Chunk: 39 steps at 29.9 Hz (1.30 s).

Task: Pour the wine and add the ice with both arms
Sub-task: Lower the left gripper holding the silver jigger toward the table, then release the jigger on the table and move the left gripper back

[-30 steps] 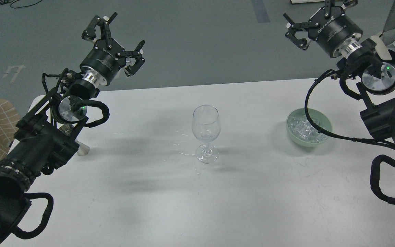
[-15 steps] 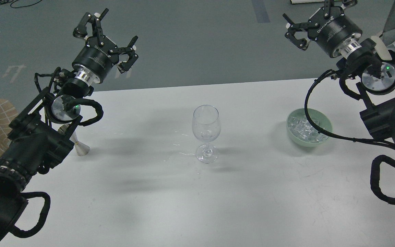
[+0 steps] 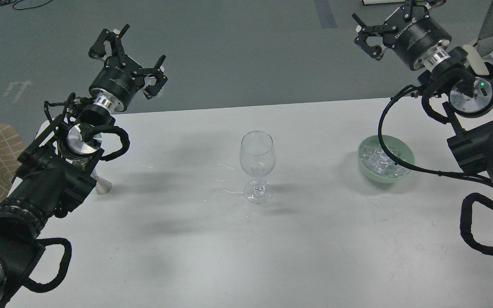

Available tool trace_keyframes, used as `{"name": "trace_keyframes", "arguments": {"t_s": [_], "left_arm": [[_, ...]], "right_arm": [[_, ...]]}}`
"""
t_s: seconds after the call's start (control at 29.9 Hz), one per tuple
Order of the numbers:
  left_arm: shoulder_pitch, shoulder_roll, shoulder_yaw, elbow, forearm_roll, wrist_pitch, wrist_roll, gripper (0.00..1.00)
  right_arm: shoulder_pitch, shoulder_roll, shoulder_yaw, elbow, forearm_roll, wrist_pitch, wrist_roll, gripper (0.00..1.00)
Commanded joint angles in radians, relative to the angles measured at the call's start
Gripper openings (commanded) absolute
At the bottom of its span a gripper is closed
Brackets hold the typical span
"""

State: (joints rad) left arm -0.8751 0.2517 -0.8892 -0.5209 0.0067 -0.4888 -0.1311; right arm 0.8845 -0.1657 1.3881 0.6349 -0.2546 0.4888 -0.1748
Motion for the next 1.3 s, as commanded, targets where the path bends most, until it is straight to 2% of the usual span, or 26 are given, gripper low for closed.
{"name": "trace_keyframes", "arguments": {"t_s": [0.0, 0.1, 0.33, 0.43, 0.54, 0.57, 0.67, 0.8, 0.87, 0.97, 1.14, 1.27], "left_arm": [[0.005, 0.003, -0.013, -0.013, -0.010, 0.000, 0.001, 0.97], [0.022, 0.014, -0.040, -0.066, -0.013, 0.000, 0.004, 0.95], [0.106, 0.075, -0.093, -0.191, -0.089, 0.000, 0.065, 0.94], [0.119, 0.113, -0.094, -0.228, -0.148, 0.003, 0.068, 0.93], [0.175, 0.184, -0.094, -0.336, -0.243, 0.136, 0.068, 0.92], [0.194, 0.199, -0.094, -0.367, -0.254, 0.148, 0.068, 0.92], [0.283, 0.254, -0.105, -0.482, -0.264, 0.161, 0.068, 0.93], [0.477, 0.340, -0.207, -0.683, -0.267, 0.162, 0.070, 0.96], [0.533, 0.362, -0.238, -0.729, -0.269, 0.161, 0.070, 0.96], [0.683, 0.391, -0.324, -0.822, -0.269, 0.153, 0.068, 0.95], [0.899, 0.388, -0.447, -0.951, -0.266, 0.151, 0.067, 0.81], [1.128, 0.344, -0.582, -1.060, -0.266, 0.145, 0.067, 0.70]], "right_arm": [[-0.001, 0.000, 0.000, 0.003, 0.002, 0.000, -0.006, 1.00], [-0.003, 0.000, 0.000, 0.002, 0.012, 0.000, -0.011, 1.00], [-0.007, -0.002, 0.002, 0.005, 0.015, 0.000, -0.012, 1.00], [-0.007, -0.003, 0.006, 0.005, 0.015, 0.000, -0.011, 1.00], [-0.006, -0.003, 0.023, 0.005, 0.015, 0.000, -0.011, 1.00], [-0.006, -0.003, 0.029, 0.005, 0.015, 0.000, -0.011, 1.00], [-0.006, 0.002, 0.066, 0.005, 0.015, 0.000, -0.009, 1.00], [-0.009, -0.003, 0.080, 0.003, 0.015, -0.001, -0.005, 1.00], [-0.010, -0.005, 0.080, 0.003, 0.015, -0.001, -0.003, 1.00], [-0.019, -0.006, 0.078, 0.005, 0.014, -0.001, -0.003, 1.00], [-0.019, -0.008, 0.071, 0.003, 0.012, -0.001, 0.000, 1.00], [-0.022, -0.008, 0.065, -0.001, 0.012, -0.001, -0.005, 1.00]]}}
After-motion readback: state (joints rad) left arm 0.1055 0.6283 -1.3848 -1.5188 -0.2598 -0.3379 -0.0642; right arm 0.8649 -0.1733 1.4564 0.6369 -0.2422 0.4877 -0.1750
